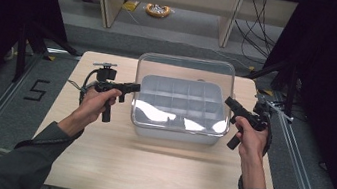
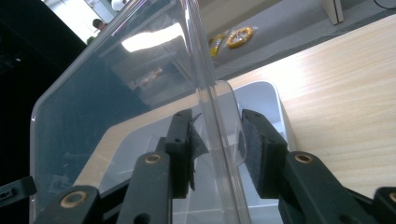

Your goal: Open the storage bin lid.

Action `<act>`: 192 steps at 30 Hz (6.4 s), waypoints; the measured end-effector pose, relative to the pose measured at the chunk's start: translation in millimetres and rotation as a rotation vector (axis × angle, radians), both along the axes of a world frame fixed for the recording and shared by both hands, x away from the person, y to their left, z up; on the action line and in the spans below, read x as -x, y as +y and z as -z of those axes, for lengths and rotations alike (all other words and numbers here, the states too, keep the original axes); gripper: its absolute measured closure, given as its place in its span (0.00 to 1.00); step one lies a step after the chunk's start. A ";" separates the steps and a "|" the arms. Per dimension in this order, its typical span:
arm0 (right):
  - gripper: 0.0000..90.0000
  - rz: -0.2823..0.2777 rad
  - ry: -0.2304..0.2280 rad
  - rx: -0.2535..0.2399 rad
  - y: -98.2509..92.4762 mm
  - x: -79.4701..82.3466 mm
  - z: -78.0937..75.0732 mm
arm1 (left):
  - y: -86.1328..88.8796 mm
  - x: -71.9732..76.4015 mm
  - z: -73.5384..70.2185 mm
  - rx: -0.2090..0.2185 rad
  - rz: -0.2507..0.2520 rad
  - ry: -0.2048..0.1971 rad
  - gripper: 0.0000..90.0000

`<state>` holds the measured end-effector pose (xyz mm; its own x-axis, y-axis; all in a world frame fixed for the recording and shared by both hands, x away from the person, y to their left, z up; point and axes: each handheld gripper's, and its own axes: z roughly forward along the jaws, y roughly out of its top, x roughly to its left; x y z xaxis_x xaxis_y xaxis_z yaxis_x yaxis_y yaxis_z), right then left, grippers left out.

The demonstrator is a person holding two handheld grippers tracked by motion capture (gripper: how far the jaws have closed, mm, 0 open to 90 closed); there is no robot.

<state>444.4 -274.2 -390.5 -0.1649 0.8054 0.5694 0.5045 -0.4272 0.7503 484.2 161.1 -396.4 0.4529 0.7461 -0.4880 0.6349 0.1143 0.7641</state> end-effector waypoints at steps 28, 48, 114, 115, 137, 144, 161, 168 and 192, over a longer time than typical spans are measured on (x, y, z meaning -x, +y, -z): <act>0.74 -0.058 -0.068 -0.004 2.8 65.9 8.8 | 15.7 64.3 20.6 0.020 0.058 -0.006 0.72; 0.74 -0.056 -0.053 -0.015 -0.7 100.6 37.7 | 15.4 94.1 46.8 0.024 0.104 0.020 0.72; 0.72 -0.073 0.092 -0.033 -12.0 190.4 100.6 | 9.4 162.0 104.2 -0.060 0.259 0.161 0.70; 0.72 -0.074 0.099 -0.038 -11.5 189.6 103.4 | 9.5 162.0 104.4 -0.062 0.261 0.163 0.70; 0.72 -0.068 0.194 -0.048 -10.6 184.7 118.6 | 4.8 156.6 114.0 -0.109 0.285 0.207 0.66; 0.71 -0.074 0.214 -0.033 -12.3 183.5 119.5 | 2.2 154.6 116.1 -0.124 0.285 0.215 0.63; 0.71 -0.063 0.232 0.021 -10.2 175.4 126.2 | -1.9 152.9 118.5 -0.161 0.299 0.203 0.59; 0.69 -0.053 0.276 -0.050 -5.7 177.8 122.5 | -5.3 155.5 117.2 -0.226 0.289 0.146 0.56; 0.51 -0.010 0.192 0.011 -14.1 174.6 116.6 | 3.7 154.4 108.7 -0.177 0.254 0.102 0.46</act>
<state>269.9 -288.2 -507.0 -0.0616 0.8109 0.5819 0.6431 -0.4136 0.6445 329.8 164.8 -505.1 0.5908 0.6931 -0.4130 0.7006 -0.1868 0.6887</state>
